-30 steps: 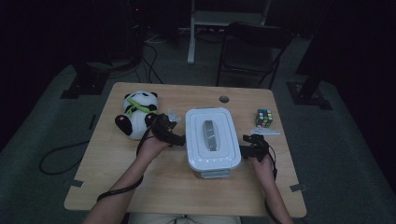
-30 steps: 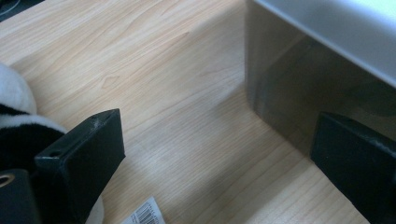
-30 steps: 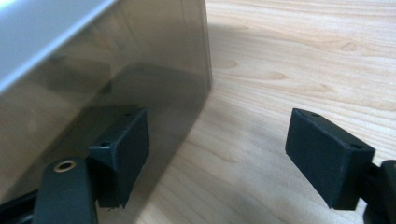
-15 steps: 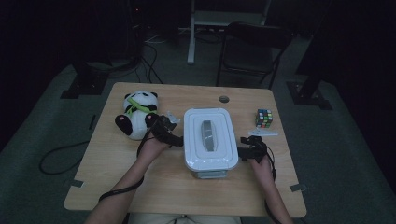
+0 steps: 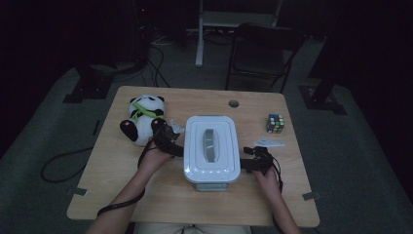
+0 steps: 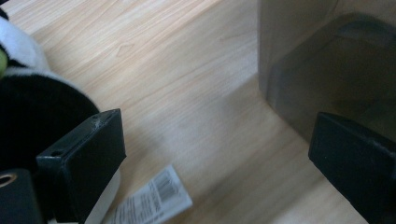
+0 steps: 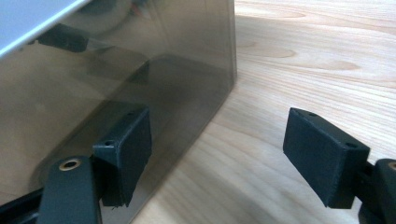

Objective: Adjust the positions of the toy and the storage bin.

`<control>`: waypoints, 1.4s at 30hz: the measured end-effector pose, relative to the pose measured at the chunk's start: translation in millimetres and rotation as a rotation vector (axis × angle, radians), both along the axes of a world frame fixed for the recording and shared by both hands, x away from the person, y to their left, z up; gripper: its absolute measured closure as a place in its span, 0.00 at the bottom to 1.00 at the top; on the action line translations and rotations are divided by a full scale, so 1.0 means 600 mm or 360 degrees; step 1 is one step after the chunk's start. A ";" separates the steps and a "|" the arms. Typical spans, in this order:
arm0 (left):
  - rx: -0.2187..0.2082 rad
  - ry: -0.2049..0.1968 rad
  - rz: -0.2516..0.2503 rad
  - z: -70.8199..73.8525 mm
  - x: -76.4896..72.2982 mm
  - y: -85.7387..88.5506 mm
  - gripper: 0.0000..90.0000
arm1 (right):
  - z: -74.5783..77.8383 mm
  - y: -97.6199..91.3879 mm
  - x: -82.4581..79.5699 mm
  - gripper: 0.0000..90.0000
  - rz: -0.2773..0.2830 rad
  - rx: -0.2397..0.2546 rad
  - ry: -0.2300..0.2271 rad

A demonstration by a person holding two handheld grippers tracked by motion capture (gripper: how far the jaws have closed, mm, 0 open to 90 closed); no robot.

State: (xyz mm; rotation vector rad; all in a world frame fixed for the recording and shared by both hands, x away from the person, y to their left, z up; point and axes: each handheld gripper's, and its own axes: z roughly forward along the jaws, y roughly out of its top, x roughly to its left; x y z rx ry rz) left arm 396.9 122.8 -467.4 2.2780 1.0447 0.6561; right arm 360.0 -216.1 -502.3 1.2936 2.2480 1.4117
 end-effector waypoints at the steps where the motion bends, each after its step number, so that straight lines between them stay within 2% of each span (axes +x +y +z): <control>1: 0.0000 -0.0015 -0.0003 0.000 -0.005 0.003 0.05 | 0.000 0.002 -0.002 0.26 0.0010 0.0002 0.0001; 9: -0.0023 0.0022 -0.0023 -0.002 -0.030 0.017 0.06 | 0.004 0.015 -0.027 0.26 0.0076 -0.0032 0.0000; 14: -0.0051 0.0024 -0.0021 -0.005 -0.041 0.020 0.06 | 0.000 0.013 -0.036 0.26 0.0104 0.0002 0.0016; 17: -0.0053 0.0027 -0.0032 -0.005 -0.042 0.020 0.06 | 0.000 0.014 -0.043 0.26 0.0094 -0.0003 0.0002; 26: -0.0102 0.0067 -0.0067 -0.010 -0.030 0.004 0.06 | 0.001 0.000 -0.052 0.26 0.0059 0.0009 0.0008; 30: -0.0095 0.0073 -0.0097 -0.009 -0.020 -0.007 0.06 | 0.004 -0.009 -0.052 0.26 0.0027 0.0008 -0.0003; 36: -0.0100 0.0102 -0.0141 -0.008 -0.004 -0.016 0.06 | 0.003 -0.019 -0.054 0.26 0.0025 0.0016 -0.0006; 42: -0.0086 0.0088 -0.0186 -0.001 0.009 -0.028 0.06 | 0.006 -0.026 -0.059 0.26 0.0025 -0.0009 -0.0012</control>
